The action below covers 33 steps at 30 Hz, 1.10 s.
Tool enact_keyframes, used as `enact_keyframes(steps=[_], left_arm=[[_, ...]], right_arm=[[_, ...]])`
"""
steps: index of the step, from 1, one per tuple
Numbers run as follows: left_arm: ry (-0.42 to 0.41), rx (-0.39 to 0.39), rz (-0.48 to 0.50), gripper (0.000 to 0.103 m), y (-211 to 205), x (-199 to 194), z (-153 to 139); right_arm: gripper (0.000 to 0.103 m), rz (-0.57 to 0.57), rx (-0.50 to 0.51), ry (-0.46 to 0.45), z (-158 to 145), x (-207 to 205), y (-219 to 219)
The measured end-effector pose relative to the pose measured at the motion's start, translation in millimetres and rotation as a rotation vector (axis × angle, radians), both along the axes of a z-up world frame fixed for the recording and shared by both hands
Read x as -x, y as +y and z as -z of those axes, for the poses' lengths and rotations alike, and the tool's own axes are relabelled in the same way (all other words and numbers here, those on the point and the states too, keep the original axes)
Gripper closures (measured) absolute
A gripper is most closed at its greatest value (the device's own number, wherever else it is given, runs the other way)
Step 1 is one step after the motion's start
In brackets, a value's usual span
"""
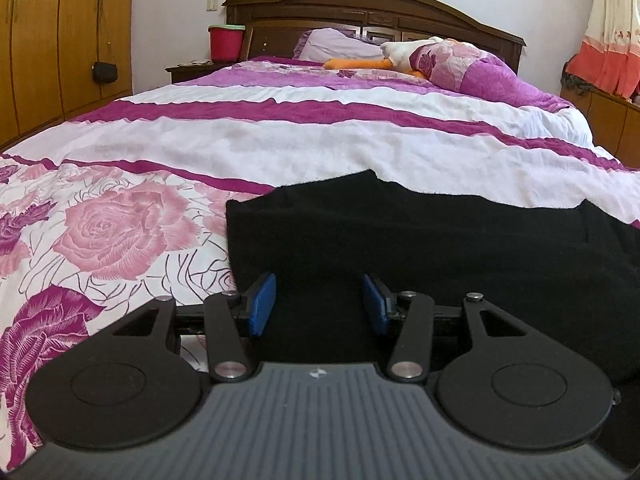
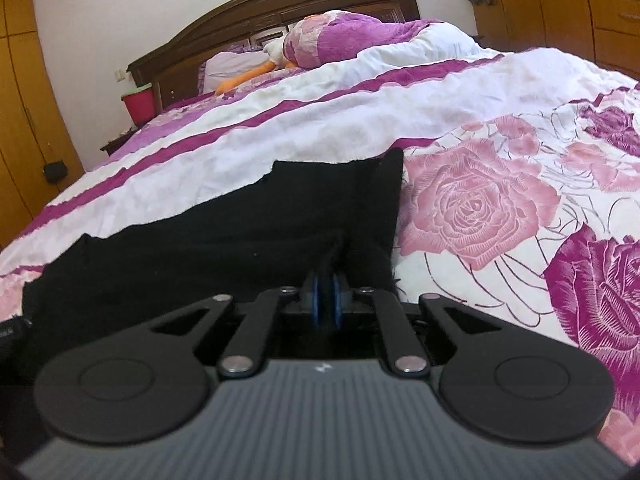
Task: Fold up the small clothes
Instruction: 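Grasp the hem with both grippers and lift it toward the collar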
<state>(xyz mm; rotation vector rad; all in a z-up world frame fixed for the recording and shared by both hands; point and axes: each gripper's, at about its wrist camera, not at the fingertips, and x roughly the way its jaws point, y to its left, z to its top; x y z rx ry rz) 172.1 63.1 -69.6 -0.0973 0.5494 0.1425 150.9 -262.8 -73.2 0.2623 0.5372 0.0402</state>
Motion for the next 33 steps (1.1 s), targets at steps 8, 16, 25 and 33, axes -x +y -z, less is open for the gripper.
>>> enact_keyframes(steps=[8,16,25,33], left_arm=[[0.033,-0.045,0.038,0.047,2.6,36.2,-22.3],[0.058,-0.035,0.018,0.047,16.0,91.3,-49.0],[0.118,0.016,-0.012,0.046,34.0,146.9,-59.4],[0.152,0.076,0.006,0.043,43.5,195.3,-51.3]], right_arm=[[0.085,0.006,-0.045,0.025,-16.2,36.1,-8.7],[0.056,-0.032,-0.029,0.015,-36.6,93.1,-13.8],[0.056,-0.050,-0.026,0.057,-44.3,147.0,-28.3],[0.056,-0.030,-0.011,0.079,-37.6,191.8,-39.0]])
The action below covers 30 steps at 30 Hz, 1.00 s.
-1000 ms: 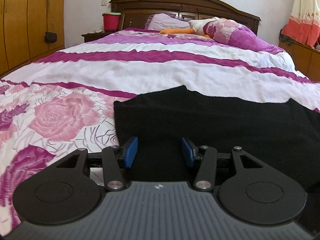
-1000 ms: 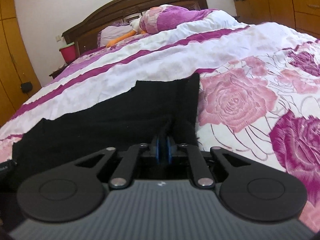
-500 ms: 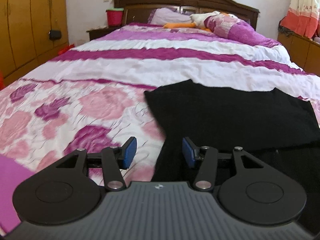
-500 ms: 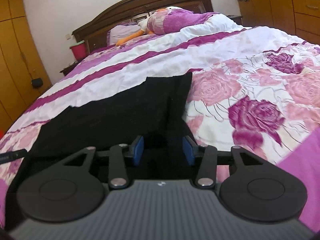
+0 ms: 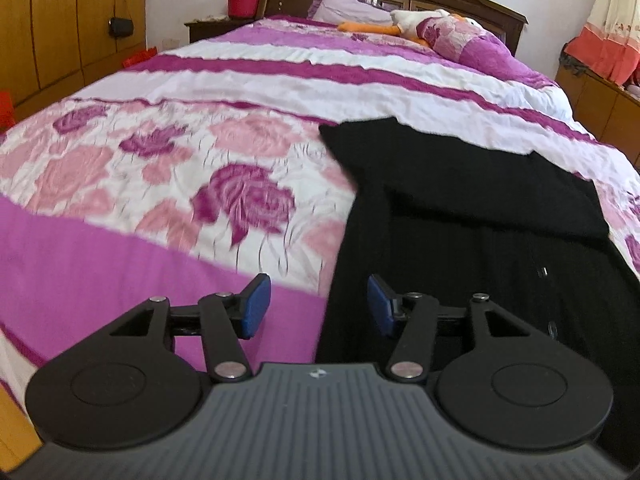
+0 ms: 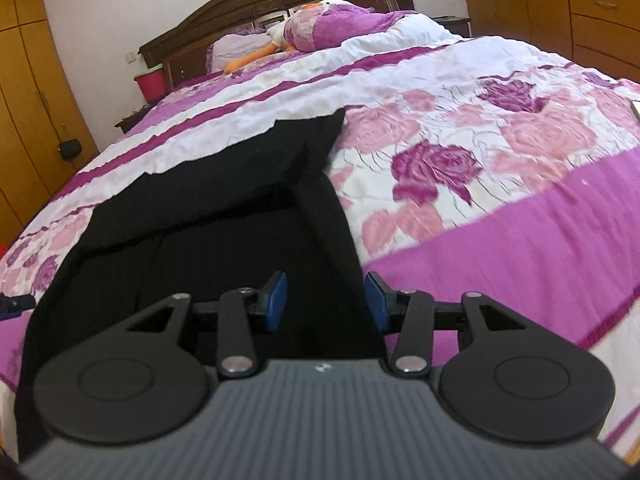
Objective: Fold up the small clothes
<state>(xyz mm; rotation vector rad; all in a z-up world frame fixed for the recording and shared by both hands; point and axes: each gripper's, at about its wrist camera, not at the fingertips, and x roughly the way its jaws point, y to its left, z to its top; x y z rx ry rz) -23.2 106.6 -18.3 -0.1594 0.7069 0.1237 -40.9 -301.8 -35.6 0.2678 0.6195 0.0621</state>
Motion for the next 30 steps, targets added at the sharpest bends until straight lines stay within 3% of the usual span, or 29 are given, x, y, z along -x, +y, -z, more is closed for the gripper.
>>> enact_keyframes(steps=[13,17,19,22,28,30], left_arm=[[0.098,0.106,0.098,0.042,-7.6,54.7,37.0],[0.103,0.104,0.187,0.039,-22.7,67.1,46.2],[0.094,0.064,0.242,0.037,-32.2,71.1,49.2],[0.096,0.049,0.258,0.037,-37.8,70.6,53.8],[0.083,0.126,0.263,0.038,-30.8,62.1,59.3],[0.071,0.173,0.285,0.042,-28.1,63.5,59.5]], right_arm=[[0.056,-0.040,-0.066,0.069,25.0,47.2,-2.8],[0.053,-0.087,-0.057,0.078,36.3,56.7,6.8],[0.049,-0.095,-0.055,0.073,39.9,58.7,10.2],[0.047,-0.082,-0.075,0.079,44.2,57.7,11.1],[0.044,-0.084,-0.056,0.080,39.1,60.9,18.1],[0.044,-0.108,-0.069,0.061,34.4,64.8,19.6]])
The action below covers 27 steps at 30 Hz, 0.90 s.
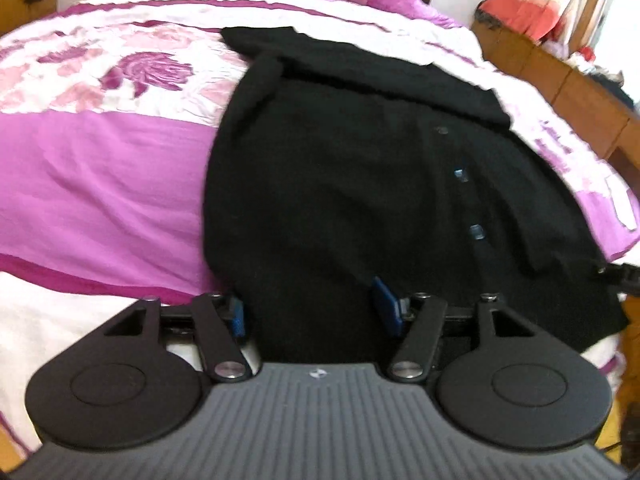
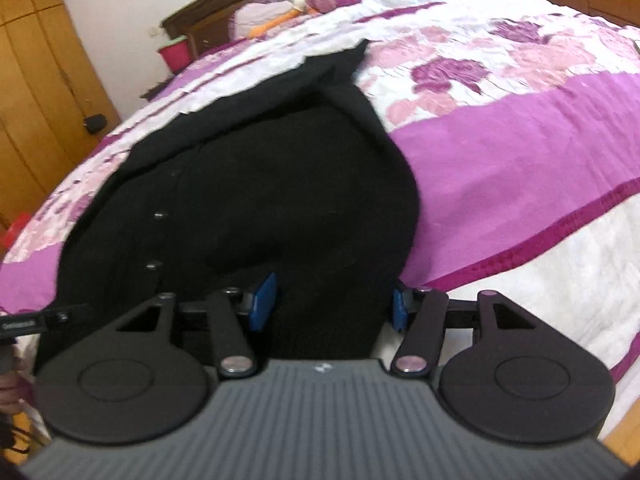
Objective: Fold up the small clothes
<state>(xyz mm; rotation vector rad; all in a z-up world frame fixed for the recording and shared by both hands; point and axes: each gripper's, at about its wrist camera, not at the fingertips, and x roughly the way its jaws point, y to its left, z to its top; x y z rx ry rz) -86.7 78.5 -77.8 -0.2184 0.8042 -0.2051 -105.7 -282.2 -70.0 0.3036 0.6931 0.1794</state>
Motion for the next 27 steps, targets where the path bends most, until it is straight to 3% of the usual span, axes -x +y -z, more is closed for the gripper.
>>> enact_keyframes(steps=[3,11,16,21,27], left_arm=[[0.004,-0.028,0.003,0.050,-4.0,1.3,1.2],[0.014,-0.034,0.042,0.050,-11.7,-4.2,9.8],[0.024,0.037,0.070,0.050,-11.2,-5.8,10.8],[0.034,0.050,0.095,0.050,-17.8,-4.4,11.1],[0.088,0.161,0.118,0.050,-15.8,-19.2,18.1]], right_arm=[[0.044,-0.039,-0.009,-0.015,-2.0,3.3,2.4],[0.045,-0.065,-0.004,-0.021,7.6,2.9,0.4],[0.042,-0.077,0.004,-0.036,7.6,9.4,1.9],[0.042,-0.090,0.003,-0.054,7.6,15.8,2.8],[0.042,-0.101,-0.023,-0.073,10.5,14.0,-0.1]])
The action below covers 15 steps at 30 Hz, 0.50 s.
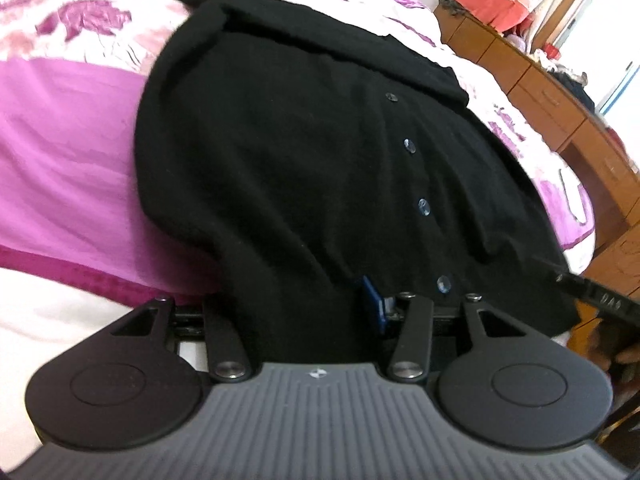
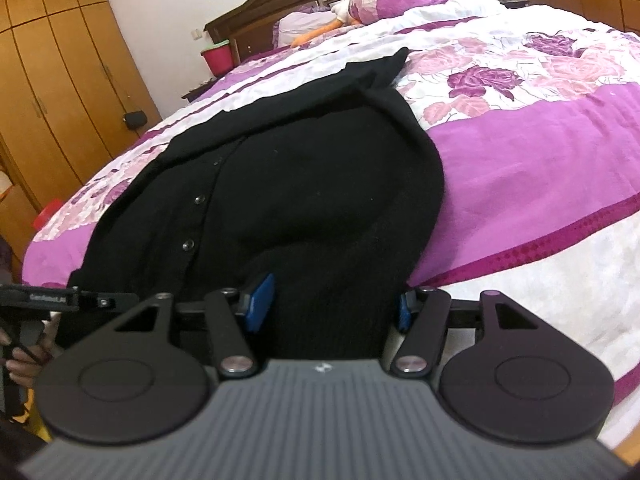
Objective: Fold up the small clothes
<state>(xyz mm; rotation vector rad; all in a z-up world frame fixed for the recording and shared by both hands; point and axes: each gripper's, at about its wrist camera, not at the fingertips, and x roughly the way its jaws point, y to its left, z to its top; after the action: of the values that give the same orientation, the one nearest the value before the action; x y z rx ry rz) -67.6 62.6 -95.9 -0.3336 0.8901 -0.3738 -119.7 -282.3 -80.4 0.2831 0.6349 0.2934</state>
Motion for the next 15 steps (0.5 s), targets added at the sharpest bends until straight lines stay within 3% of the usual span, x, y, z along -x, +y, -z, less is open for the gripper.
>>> enact_keyframes(steps=[3,4,6,8,10,15], left_arm=[[-0.003,0.008,0.004,0.050,-3.2,-2.8,-0.7],[-0.007,0.004,0.002,0.056,-4.3,-2.4,-1.4],[-0.023,-0.009,-0.007,0.075,-5.8,-0.2,-5.2],[-0.027,0.024,-0.022,0.086,-2.4,-0.2,-10.1],[-0.033,0.071,-0.033,0.091,3.1,0.3,-17.1],[-0.083,0.175,-0.074,0.091,16.2,3.0,-41.4]], right_arm=[[0.045,-0.004,-0.003,-0.003,0.0,-0.8,-0.5],[0.051,-0.003,0.003,-0.005,-0.5,-0.3,0.0],[0.065,0.002,0.013,-0.009,-1.9,0.7,-0.4],[0.089,-0.003,-0.020,-0.008,-4.1,0.7,-4.2],[0.090,-0.014,-0.076,-0.004,-7.1,-1.1,-8.1],[0.091,-0.063,-0.169,-0.061,-23.2,-5.2,-9.4]])
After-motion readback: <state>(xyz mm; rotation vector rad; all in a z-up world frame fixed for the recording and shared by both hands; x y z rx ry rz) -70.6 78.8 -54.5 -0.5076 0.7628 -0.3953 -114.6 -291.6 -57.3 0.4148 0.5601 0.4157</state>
